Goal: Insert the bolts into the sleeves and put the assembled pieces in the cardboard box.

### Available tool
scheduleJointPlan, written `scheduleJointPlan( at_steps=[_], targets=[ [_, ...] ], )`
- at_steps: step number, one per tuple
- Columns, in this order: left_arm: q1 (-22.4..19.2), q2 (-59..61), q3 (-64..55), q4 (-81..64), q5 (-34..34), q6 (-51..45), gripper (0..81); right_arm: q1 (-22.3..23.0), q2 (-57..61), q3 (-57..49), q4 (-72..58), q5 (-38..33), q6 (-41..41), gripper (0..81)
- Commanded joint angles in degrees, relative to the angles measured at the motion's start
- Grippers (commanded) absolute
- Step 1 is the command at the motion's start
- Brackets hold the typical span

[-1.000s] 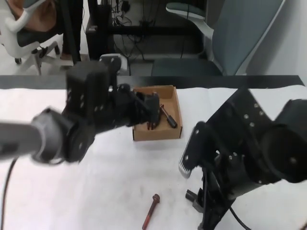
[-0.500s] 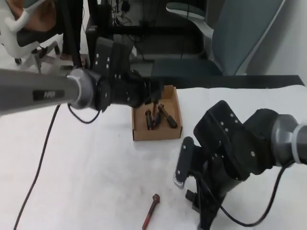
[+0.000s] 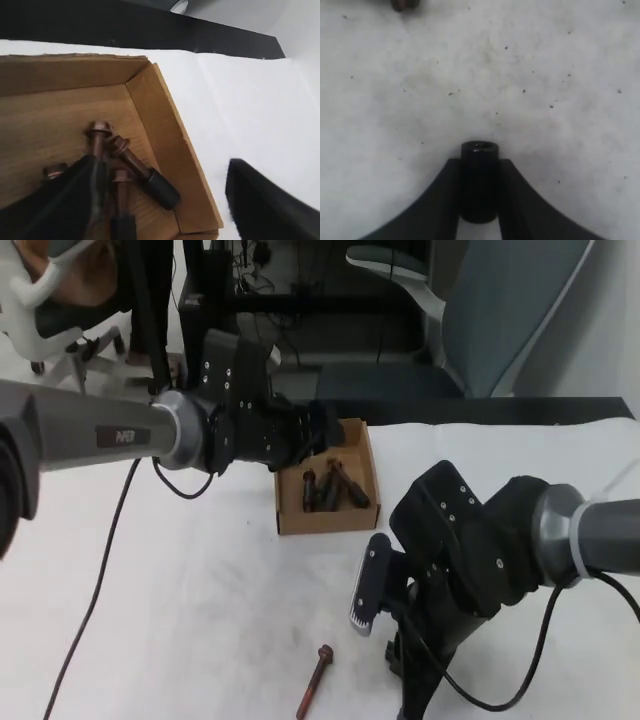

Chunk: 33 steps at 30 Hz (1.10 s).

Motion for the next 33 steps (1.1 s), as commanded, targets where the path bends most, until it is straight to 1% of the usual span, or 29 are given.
scheduleJointPlan(
  at_steps=[1,3,6,8,10,12,13,15,17,19,20,22,26,31,33],
  targets=[
    [0.0,-0.4,-0.72,-1.69,4.6,-1.21,70.0,-0.21,0.96,-0.05,0.8,-0.81,4.26,0.0],
    [0.18,-1.22,-0.72,-2.38,11.3,-2.22,70.0,-0.21,-0.25,-0.05,1.36,-0.81,6.92,0.6],
    [0.32,-3.69,-0.72,-1.81,19.59,-5.14,70.0,-0.21,-3.29,0.14,2.15,-0.81,10.7,0.6],
    [0.31,-6.31,-0.72,0.86,24.01,-4.95,65.5,-0.57,-6.42,0.52,2.11,-0.26,14.59,0.6],
    [0.58,-9.03,-0.72,6.73,25.46,-2.18,63.4,-1.13,-9.56,0.72,2.7,0.76,18.81,0.6],
    [0.64,-12.75,-0.72,16.12,24.83,6.56,63.4,-2.01,-13.25,1.01,3.18,1.5,21.77,0.6],
    [0.64,-14.06,-0.72,20.76,22.67,10.02,63.4,-2.6,-15.13,1.22,3.32,1.75,23.47,0.6],
    [0.43,-16.86,-0.72,33.43,15.75,18.43,63.4,-3.78,-18.82,1.81,3.33,1.63,26.65,0.6],
    [-0.24,-19.22,-0.72,44.96,5.67,25.63,63.4,-4.66,-21.72,2.32,3.33,1.29,29.17,0.6],
    [-1.29,-19.89,-0.72,52.14,-0.98,30.46,63.4,-5.0,-24.08,2.8,3.33,1.31,30.94,0.6],
    [-2.36,-19.94,-0.72,55.89,-3.18,32.31,63.4,-5.07,-25.11,2.83,3.33,1.07,31.71,0.6],
    [-4.41,-19.93,-0.49,58.45,-6.59,34.43,63.4,-5.04,-26.66,2.81,3.33,1.09,33.25,0.6],
    [-9.9,-19.93,0.9,56.77,-12.54,35.36,63.4,-5.04,-28.35,2.81,3.18,0.92,35.57,0.6],
    [-17.74,-19.75,4.46,54.12,-19.88,36.57,63.4,-5.04,-29.57,2.81,4.26,0.93,35.56,0.6],
    [-20.14,-19.15,6.24,53.59,-22.64,36.56,63.4,-5.04,-29.76,2.81,4.9,0.93,35.56,0.6]
  ],
)
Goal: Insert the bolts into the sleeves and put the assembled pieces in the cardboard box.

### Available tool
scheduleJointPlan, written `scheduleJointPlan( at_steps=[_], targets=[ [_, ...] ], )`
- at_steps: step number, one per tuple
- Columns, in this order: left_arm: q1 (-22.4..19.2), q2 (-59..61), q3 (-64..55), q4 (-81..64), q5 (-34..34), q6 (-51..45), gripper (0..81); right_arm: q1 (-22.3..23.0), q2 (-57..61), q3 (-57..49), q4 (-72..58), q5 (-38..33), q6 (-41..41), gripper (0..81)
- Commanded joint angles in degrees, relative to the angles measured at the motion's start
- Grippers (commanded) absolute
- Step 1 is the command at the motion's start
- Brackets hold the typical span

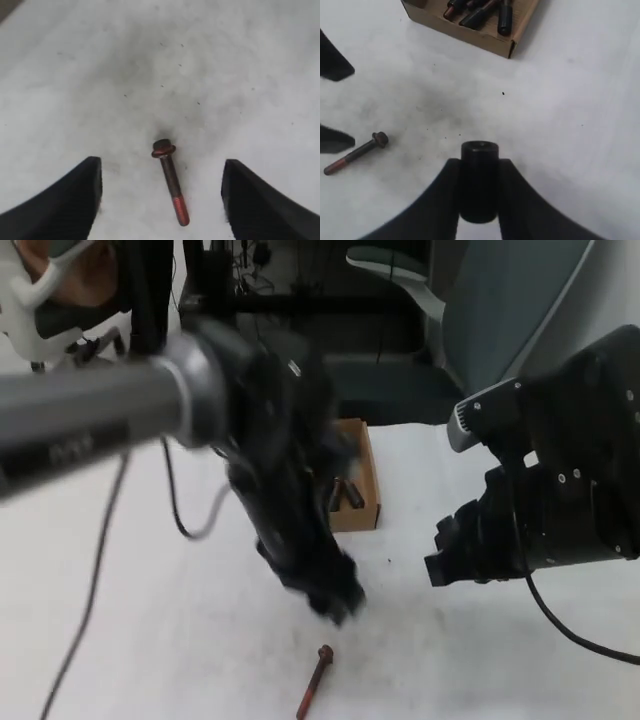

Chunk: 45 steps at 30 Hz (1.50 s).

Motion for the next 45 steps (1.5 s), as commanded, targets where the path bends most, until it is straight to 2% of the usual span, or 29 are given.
scheduleJointPlan(
  at_steps=[1,4,7,13,18,22,25,26,27,28,29,39,45],
  targets=[
    [-3.8,0.79,2.42,-0.77,-4.89,0.38,63.4,-0.17,-0.9,-0.14,0.83,-0.44,0.4,0.6],
    [-5.94,2.95,3.95,-0.64,-7.52,-0.54,63.4,-0.17,-0.9,-0.14,0.9,-0.44,0.4,0.6],
    [-6.29,5.16,4.26,-0.53,-9.25,-2.95,63.1,-0.17,-0.9,-0.14,0.9,-0.44,0.4,0.6],
    [-5.91,7.99,4.26,-3.22,-9.25,-4.46,48.7,-0.17,-0.9,-0.14,0.85,-1.8,0.3,0.6],
    [-5.91,7.98,4.26,-8.21,-5.01,-9.76,47.6,-0.17,-0.9,-0.14,0.85,-2.14,-0.82,0.6],
    [-5.91,7.98,4.26,-9.79,-5.51,-12.31,47.6,-0.17,-0.9,-0.14,0.85,-2.14,-2.13,0.6],
    [-5.91,7.98,4.26,-9.52,-8.8,-13.02,46.1,-0.17,-0.9,-0.14,0.85,-2.14,-2.26,0.6],
    [-5.91,7.98,4.26,-9.52,-10.2,-13.03,42.1,-0.17,-0.9,-0.14,0.85,-2.14,-2.26,0.6],
    [-5.91,7.98,4.26,-9.52,-11.03,-13.03,32.9,-0.17,-0.9,-0.14,0.85,-2.14,-2.26,0.6],
    [-5.91,7.98,4.26,-9.7,-11.4,-12.76,19.0,-0.17,-0.9,-0.14,0.85,-2.14,-2.26,0.6],
    [-5.91,7.98,4.26,-9.97,-11.63,-12.2,1.8,-0.17,-0.9,-0.14,0.85,-2.14,-2.26,0.6],
    [-5.91,7.55,4.26,-12.47,-11.45,-10.18,1.8,-0.17,-1.92,-0.14,-0.41,-3.77,-2.25,0.6],
    [-4.63,0.21,4.38,-12.91,-10.16,-12.97,1.8,-0.17,-9.29,0.14,1.24,-3.48,-2.25,0.6]
  ],
)
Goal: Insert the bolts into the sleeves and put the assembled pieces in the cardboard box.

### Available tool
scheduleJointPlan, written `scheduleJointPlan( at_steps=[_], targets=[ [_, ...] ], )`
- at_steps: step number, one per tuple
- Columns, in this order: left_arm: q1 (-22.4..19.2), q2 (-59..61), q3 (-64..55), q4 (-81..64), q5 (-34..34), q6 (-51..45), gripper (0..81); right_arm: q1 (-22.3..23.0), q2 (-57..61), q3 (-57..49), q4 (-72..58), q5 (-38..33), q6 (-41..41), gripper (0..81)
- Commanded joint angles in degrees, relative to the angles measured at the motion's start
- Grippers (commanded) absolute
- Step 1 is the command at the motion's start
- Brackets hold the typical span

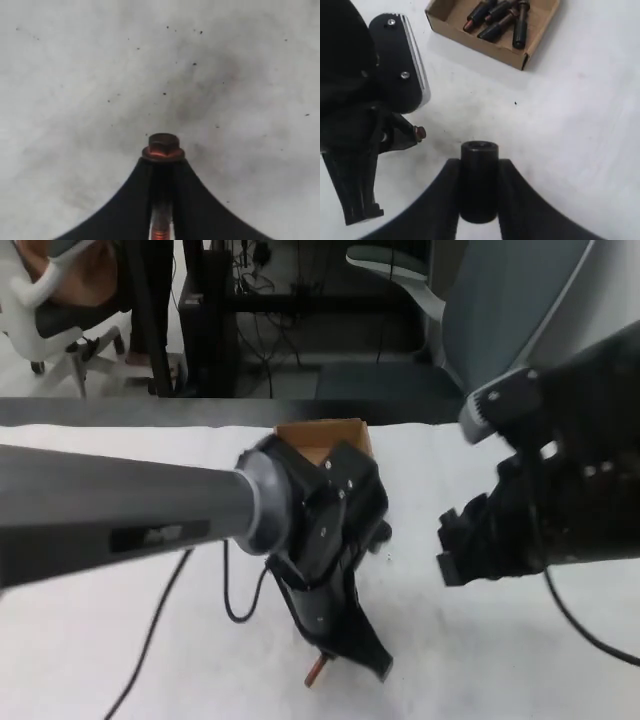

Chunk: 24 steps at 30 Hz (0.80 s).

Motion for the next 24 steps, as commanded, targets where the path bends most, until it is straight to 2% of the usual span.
scheduleJointPlan(
  at_steps=[1,4,7,9,13,18,24],
  targets=[
    [1.3,-6.69,0.0,-1.72,1.07,-1.28,1.8,-0.17,-5.44,0.51,0.32,-0.4,-0.29,0.6],
    [2.82,-13.97,2.45,-6.03,4.59,-2.55,1.8,-0.03,-10.85,3.51,-0.39,-0.4,2.02,0.6],
    [3.54,-22.7,6.87,-12.57,16.47,-4.04,1.8,1.57,-16.65,9.98,-4.52,-0.4,5.5,0.6],
    [2.43,-29.57,11.15,-20.1,20.08,-3.89,1.8,3.64,-20.9,14.46,-9.54,-0.61,8.23,0.6],
    [-1.38,-41.4,22.24,-38.54,16.28,-3.07,1.8,9.28,-27.83,22.72,-20.26,-0.61,12.45,0.6],
    [-4.79,-49.07,32.1,-58.79,9.6,-6.49,1.8,14.74,-29.87,28.56,-28.07,0.79,10.67,0.6],
    [-6.38,-47.93,37.14,-62.77,7.92,-10.89,1.8,17.89,-24.12,31.3,-38.94,2.82,4.19,0.6]
  ],
)
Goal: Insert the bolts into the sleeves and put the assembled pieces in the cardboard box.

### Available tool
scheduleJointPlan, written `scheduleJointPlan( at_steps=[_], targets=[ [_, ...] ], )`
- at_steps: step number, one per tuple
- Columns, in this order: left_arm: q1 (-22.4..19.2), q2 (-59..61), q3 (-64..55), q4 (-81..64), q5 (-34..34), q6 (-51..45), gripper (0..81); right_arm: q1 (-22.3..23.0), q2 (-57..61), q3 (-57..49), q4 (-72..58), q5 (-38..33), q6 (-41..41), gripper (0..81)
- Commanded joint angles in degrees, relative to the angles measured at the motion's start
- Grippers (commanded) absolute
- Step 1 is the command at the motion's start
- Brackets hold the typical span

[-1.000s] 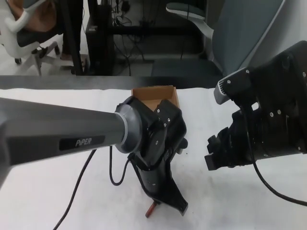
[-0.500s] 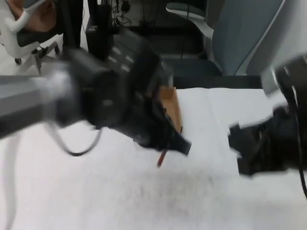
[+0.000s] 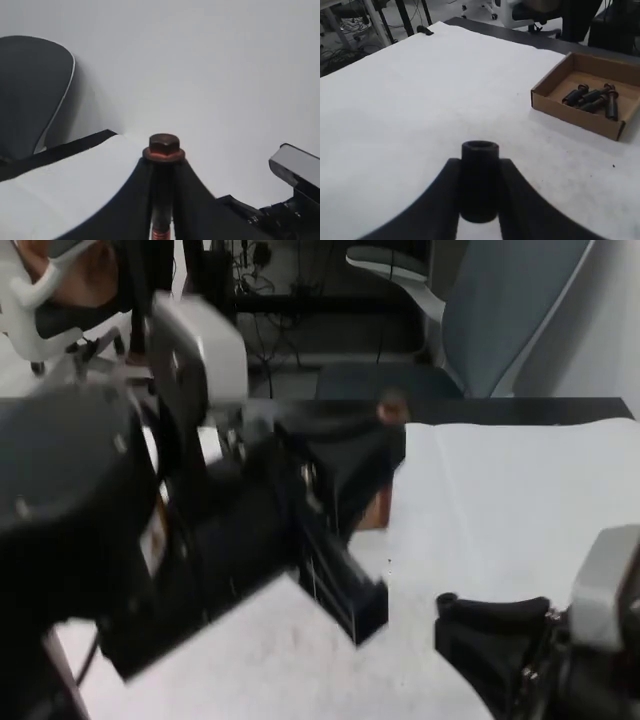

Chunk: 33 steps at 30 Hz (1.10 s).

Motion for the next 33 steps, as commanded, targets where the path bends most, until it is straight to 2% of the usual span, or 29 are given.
scheduleJointPlan(
  at_steps=[1,7,14,33],
  targets=[
    [-0.68,0.66,1.21,-2.13,-2.16,-3.12,1.8,1.18,3.5,0.35,-8.52,0.54,-1.7,0.6],
    [-0.78,2.71,1.23,-8.35,-7.03,-5.35,1.8,1.53,13.04,0.47,-24.29,0.53,-1.05,0.6],
    [-0.78,4.25,1.23,-9.14,-9.23,-5.35,1.8,1.53,21.19,0.47,-39.79,-6.38,-1.05,0.6],
    [-0.78,4.23,1.55,-9.19,-6.16,-5.3,1.8,1.41,21.54,0.47,-39.74,-4.83,-1.05,0.6]
  ],
)
